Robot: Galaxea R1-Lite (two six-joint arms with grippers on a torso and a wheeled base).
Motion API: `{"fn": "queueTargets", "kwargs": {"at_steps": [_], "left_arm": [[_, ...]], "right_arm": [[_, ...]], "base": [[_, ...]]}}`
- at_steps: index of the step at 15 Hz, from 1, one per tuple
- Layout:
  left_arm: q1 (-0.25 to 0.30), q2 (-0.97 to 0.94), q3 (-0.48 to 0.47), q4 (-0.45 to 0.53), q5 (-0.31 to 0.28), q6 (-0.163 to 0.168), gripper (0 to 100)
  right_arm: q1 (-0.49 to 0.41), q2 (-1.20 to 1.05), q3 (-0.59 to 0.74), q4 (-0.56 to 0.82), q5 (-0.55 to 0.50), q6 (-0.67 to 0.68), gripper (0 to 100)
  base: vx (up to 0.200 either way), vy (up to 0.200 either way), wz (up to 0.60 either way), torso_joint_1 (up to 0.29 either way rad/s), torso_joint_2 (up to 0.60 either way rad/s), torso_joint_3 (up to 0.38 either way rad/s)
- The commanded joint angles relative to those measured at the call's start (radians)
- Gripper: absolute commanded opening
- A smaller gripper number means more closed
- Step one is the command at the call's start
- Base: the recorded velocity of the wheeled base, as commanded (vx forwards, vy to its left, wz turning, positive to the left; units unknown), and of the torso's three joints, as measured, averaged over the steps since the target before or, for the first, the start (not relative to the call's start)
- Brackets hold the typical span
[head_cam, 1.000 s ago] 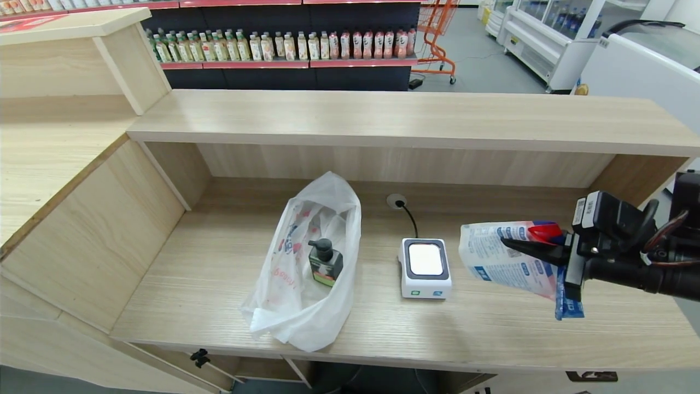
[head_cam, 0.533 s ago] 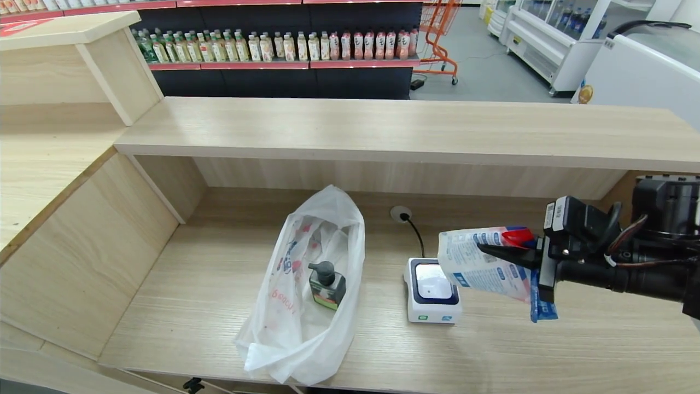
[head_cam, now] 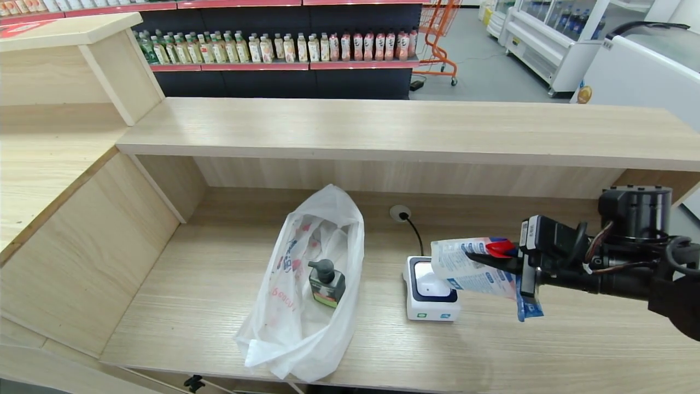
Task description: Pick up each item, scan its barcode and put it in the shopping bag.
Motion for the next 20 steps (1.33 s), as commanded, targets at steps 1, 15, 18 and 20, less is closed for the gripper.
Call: {"fn": "queueTargets", "kwargs": {"at_steps": [1,15,18,20], "left_arm": [[0.0,0.0,0.0,0.0,0.0,0.0,100],[0.0,0.0,0.0,0.0,0.0,0.0,100],[0.0,0.0,0.0,0.0,0.0,0.0,100],[0.0,0.0,0.0,0.0,0.0,0.0,100]], "right_arm": [[0.001,0.114,-0.014,-0.095,0.032,-0.02,0],[0.035,0.197,-0.076,-0.181,0.069,0.028,0],[0.046,0.014,-0.105,-0.179,0.069,0.517,0],[0.08,-0.041,-0.103,-0.171,-0.028,0.795,0]], "base": [[0.0,0.0,0.0,0.0,0.0,0.0],[0.0,0.0,0.0,0.0,0.0,0.0],[0.0,0.0,0.0,0.0,0.0,0.0],[0.0,0.0,0.0,0.0,0.0,0.0]]}}
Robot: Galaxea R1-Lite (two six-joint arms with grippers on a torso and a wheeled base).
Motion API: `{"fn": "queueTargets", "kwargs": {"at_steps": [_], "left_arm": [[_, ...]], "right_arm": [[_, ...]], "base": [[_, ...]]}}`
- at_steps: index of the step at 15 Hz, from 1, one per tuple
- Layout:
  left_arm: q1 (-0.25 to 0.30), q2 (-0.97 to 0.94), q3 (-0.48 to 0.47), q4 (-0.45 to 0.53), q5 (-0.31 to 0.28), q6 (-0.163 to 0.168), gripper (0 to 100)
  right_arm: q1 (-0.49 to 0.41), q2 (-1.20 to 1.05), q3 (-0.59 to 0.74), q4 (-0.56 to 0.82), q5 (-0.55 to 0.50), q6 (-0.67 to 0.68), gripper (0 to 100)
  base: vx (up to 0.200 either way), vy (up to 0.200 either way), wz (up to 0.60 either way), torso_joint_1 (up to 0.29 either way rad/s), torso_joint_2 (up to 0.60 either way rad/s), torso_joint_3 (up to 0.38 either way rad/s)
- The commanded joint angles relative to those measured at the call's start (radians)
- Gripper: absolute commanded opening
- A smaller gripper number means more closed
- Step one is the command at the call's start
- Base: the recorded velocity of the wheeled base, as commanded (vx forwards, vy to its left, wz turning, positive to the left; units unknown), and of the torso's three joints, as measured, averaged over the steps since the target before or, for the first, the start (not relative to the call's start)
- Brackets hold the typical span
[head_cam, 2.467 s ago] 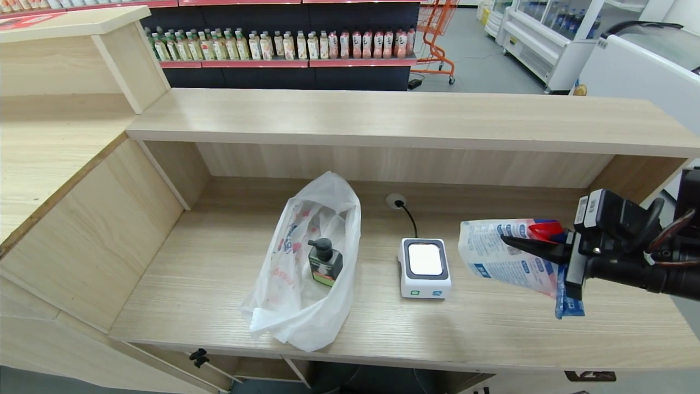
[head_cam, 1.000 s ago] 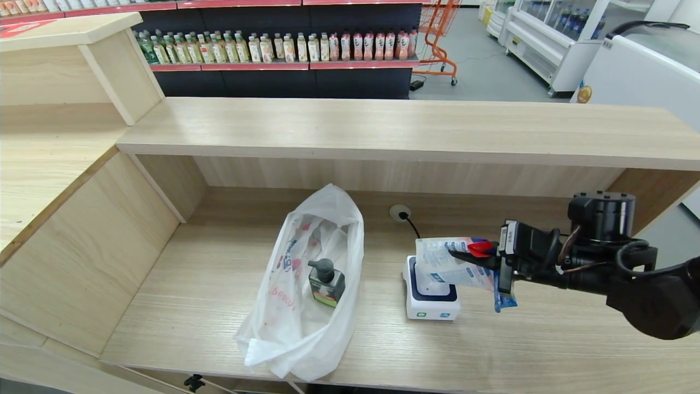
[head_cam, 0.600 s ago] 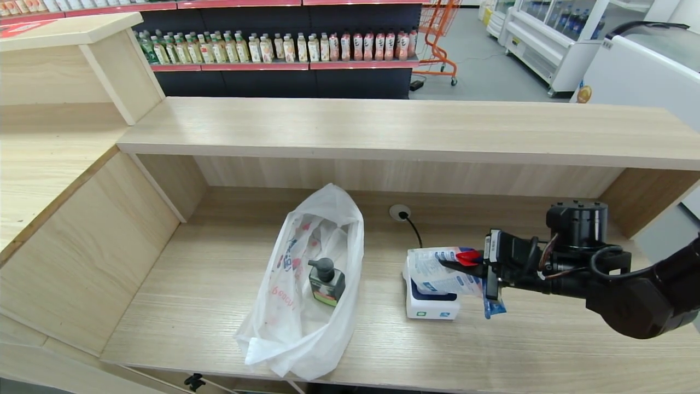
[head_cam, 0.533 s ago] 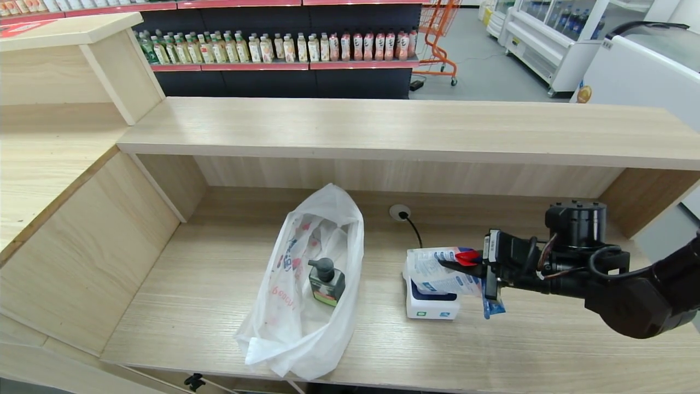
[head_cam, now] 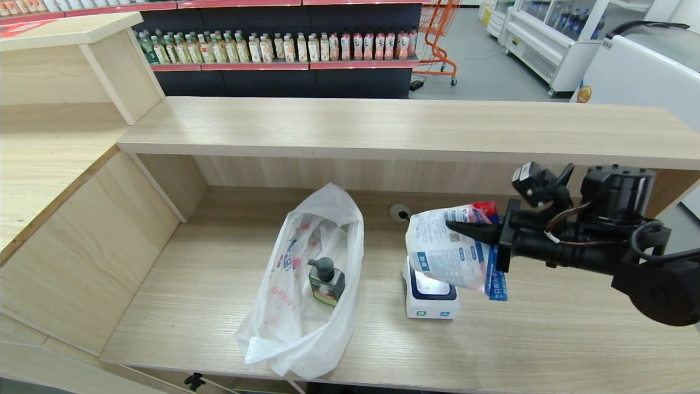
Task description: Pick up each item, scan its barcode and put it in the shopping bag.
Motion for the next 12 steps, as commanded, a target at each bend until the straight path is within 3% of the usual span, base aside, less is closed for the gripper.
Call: {"fn": "queueTargets", "kwargs": {"at_steps": [1,3,12], "left_arm": [[0.0,0.0,0.0,0.0,0.0,0.0,100],[0.0,0.0,0.0,0.0,0.0,0.0,100],[0.0,0.0,0.0,0.0,0.0,0.0,100]], "right_arm": [[0.046,-0.117,-0.001,0.003,-0.103,0.202,0],[0.064,-0.119,0.011,0.006,-0.166,0.351,0],[0.09,-0.116,0.019,0.006,-0.187,0.578,0]], "base": [[0.0,0.0,0.0,0.0,0.0,0.0],[0.0,0.0,0.0,0.0,0.0,0.0],[0.0,0.0,0.0,0.0,0.0,0.0]]}}
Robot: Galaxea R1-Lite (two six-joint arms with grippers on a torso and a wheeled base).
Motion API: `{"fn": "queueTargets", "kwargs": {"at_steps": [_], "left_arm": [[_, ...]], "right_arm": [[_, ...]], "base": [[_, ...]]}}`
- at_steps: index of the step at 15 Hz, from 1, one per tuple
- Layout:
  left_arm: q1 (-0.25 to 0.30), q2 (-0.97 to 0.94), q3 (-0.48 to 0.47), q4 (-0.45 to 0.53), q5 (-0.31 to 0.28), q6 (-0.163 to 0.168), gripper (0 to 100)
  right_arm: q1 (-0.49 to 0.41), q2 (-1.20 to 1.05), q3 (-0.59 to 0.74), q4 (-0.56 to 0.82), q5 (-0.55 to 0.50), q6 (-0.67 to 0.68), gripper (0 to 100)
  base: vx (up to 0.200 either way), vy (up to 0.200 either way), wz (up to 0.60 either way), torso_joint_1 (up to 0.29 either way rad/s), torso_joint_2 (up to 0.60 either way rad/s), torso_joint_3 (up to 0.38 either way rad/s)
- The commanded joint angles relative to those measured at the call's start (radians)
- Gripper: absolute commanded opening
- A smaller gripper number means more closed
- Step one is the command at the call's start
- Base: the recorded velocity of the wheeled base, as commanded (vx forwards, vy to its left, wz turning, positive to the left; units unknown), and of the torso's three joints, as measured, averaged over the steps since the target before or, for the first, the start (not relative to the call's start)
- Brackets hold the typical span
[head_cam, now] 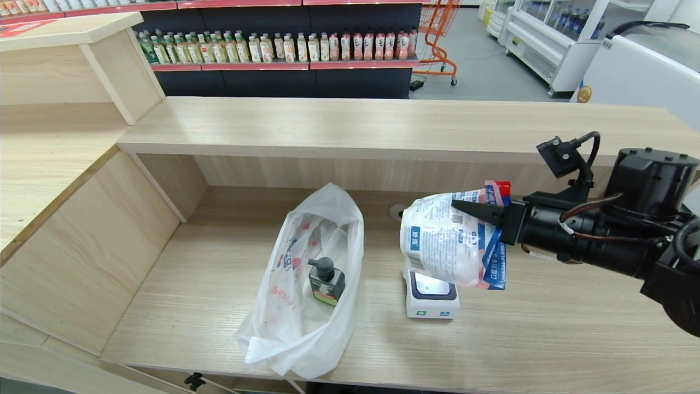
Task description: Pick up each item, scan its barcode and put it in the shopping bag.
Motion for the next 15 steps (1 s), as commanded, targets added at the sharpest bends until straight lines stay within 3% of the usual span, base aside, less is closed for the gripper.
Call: {"fn": "queueTargets", "kwargs": {"at_steps": [1,4,5,8,15], "left_arm": [[0.0,0.0,0.0,0.0,0.002,0.0,100],[0.0,0.0,0.0,0.0,0.0,-0.002,100],[0.0,0.0,0.0,0.0,0.0,0.0,100],[0.0,0.0,0.0,0.0,0.0,-0.002,100],[0.0,0.0,0.0,0.0,0.0,-0.002,100]], "right_arm": [[0.017,-0.001,-0.011,-0.001,0.0,0.016,0],[0.065,0.016,-0.056,0.004,-0.026,0.094,0],[0.12,0.026,-0.1,0.038,-0.109,0.146,0],[0.211,0.092,-0.211,0.073,-0.233,0.221,0],[0.244,0.296,-0.37,0.102,-0.356,0.29,0]], "base": [[0.0,0.0,0.0,0.0,0.0,0.0],[0.0,0.2,0.0,-0.006,0.0,0.005],[0.0,0.2,0.0,0.002,0.0,0.002],[0.0,0.0,0.0,0.0,0.0,0.0],[0.0,0.0,0.0,0.0,0.0,0.0]]}}
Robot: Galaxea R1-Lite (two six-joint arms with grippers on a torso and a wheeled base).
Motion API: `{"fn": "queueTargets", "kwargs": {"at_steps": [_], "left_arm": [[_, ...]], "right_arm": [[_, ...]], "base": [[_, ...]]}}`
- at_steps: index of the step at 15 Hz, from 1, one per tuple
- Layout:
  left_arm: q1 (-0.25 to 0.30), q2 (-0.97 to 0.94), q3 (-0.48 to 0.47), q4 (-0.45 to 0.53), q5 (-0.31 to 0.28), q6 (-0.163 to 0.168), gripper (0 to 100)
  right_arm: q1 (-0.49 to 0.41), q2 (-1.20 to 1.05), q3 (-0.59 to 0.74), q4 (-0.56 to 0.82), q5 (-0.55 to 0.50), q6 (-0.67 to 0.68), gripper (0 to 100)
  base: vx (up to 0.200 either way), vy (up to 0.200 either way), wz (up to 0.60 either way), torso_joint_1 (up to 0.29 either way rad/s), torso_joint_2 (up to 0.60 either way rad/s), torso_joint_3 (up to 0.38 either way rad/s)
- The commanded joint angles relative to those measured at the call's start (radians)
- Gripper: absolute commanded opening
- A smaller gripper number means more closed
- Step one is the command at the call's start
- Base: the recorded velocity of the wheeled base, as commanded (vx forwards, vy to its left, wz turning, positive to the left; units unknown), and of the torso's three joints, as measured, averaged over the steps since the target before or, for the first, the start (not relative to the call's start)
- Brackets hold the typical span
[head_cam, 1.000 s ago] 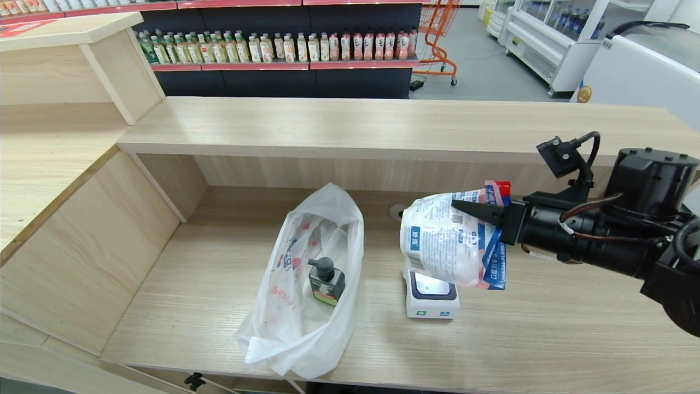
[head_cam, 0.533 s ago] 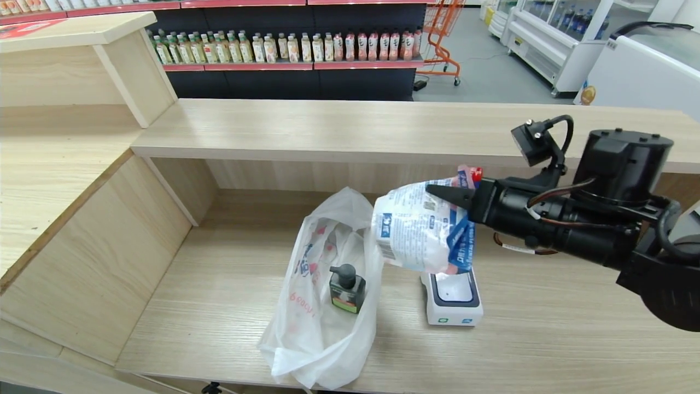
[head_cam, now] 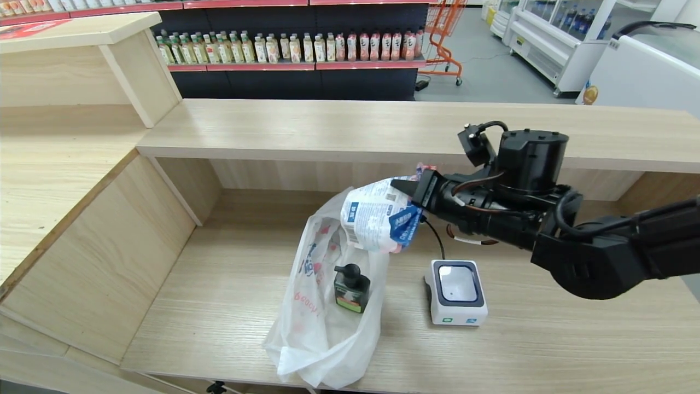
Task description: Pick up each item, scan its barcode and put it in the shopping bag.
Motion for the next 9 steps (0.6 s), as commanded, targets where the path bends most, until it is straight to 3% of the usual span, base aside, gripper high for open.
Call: {"fn": "queueTargets", "kwargs": {"at_steps": [1,9], "left_arm": [[-0.001,0.0,0.0,0.0,0.0,0.0,100],[-0.001,0.0,0.0,0.0,0.0,0.0,100]], "right_arm": [[0.011,0.095,-0.046,0.001,-0.016,0.008,0],[0.009,0.233,-0.093,-0.005,-0.054,-0.049,0]], "base": [[0.0,0.0,0.0,0.0,0.0,0.0],[0.0,0.0,0.0,0.0,0.0,0.0]]}}
